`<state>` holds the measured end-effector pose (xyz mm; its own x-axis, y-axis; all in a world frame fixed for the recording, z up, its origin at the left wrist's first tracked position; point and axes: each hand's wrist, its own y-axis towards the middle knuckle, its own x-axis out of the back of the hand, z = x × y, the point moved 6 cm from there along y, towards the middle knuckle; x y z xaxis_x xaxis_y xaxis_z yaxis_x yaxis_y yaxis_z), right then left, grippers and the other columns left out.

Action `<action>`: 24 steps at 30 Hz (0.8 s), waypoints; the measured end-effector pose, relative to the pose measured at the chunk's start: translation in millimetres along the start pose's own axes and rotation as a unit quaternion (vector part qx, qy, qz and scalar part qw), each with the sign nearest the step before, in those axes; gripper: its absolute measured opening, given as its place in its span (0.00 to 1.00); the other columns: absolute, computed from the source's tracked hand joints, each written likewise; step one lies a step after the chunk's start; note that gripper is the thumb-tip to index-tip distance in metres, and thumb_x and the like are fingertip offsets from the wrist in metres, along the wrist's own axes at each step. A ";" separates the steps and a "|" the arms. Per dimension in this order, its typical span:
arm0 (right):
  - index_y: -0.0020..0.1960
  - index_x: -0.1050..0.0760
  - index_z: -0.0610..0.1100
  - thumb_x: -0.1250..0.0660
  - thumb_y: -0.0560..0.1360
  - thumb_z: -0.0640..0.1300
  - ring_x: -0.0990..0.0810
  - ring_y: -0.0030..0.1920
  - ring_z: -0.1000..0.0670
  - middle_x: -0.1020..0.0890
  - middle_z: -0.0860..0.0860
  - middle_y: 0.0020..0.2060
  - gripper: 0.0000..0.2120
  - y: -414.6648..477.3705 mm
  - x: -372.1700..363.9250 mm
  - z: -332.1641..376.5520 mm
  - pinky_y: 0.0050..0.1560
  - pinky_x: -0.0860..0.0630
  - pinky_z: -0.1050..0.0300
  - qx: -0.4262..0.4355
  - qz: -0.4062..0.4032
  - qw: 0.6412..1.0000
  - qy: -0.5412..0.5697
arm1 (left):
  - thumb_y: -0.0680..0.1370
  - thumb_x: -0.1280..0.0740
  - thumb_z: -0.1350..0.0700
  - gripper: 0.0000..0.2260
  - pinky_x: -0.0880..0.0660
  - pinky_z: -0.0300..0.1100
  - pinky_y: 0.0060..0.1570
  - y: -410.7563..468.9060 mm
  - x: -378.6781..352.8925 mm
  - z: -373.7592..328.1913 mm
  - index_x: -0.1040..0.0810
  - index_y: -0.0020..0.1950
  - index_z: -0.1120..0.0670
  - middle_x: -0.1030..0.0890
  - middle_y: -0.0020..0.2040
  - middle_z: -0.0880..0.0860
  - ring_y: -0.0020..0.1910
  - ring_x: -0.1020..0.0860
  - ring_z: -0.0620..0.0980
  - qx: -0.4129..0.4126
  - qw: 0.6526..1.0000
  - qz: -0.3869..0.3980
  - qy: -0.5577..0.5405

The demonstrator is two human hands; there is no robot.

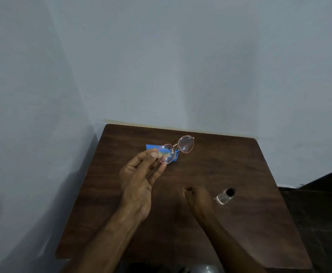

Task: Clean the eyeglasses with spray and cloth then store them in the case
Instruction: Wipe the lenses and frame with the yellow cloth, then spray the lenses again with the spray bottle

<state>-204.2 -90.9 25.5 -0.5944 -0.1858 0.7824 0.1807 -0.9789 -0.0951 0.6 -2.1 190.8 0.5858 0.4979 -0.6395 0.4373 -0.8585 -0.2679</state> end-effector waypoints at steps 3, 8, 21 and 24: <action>0.44 0.21 0.47 0.33 0.78 0.45 0.18 0.47 0.46 0.16 0.49 0.45 0.05 -1.5 -25.8 -23.0 0.44 0.27 0.53 -0.020 0.066 0.994 -0.080 | 0.73 0.25 0.58 0.05 0.16 0.39 0.44 2.9 7.1 6.6 0.11 0.47 0.54 0.11 0.45 0.57 0.45 0.11 0.49 0.006 1.000 0.002 0.026; 0.49 0.21 0.44 0.35 0.81 0.49 0.19 0.52 0.44 0.19 0.46 0.51 0.10 -6.2 -47.6 -45.4 0.49 0.26 0.52 -0.007 0.090 0.986 -0.140 | 0.79 0.29 0.64 0.09 0.15 0.40 0.44 8.5 18.0 15.2 0.12 0.45 0.53 0.11 0.45 0.57 0.46 0.11 0.50 0.001 0.997 0.001 0.079; 0.48 0.13 0.42 0.32 0.81 0.52 0.20 0.34 0.52 0.17 0.44 0.37 0.15 23.8 76.2 44.6 0.29 0.24 0.58 -0.075 -0.022 0.866 0.493 | 0.78 0.28 0.68 0.09 0.15 0.42 0.48 27.2 9.7 5.3 0.14 0.50 0.55 0.11 0.47 0.56 0.48 0.11 0.53 -0.116 0.954 0.113 0.252; 0.52 0.14 0.39 0.31 0.81 0.52 0.22 0.33 0.51 0.23 0.41 0.36 0.16 26.5 112.6 75.3 0.30 0.25 0.57 -0.012 0.026 0.849 0.528 | 0.77 0.26 0.70 0.12 0.16 0.40 0.52 26.2 -6.1 -5.2 0.15 0.48 0.53 0.11 0.47 0.49 0.49 0.12 0.49 -0.200 0.899 0.172 0.349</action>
<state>-207.3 -131.4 157.4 -0.9590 -0.1901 -0.2104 0.2210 -0.9660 -0.1345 12.0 -26.9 191.4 0.9578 0.2871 0.0113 0.2770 -0.9333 0.2285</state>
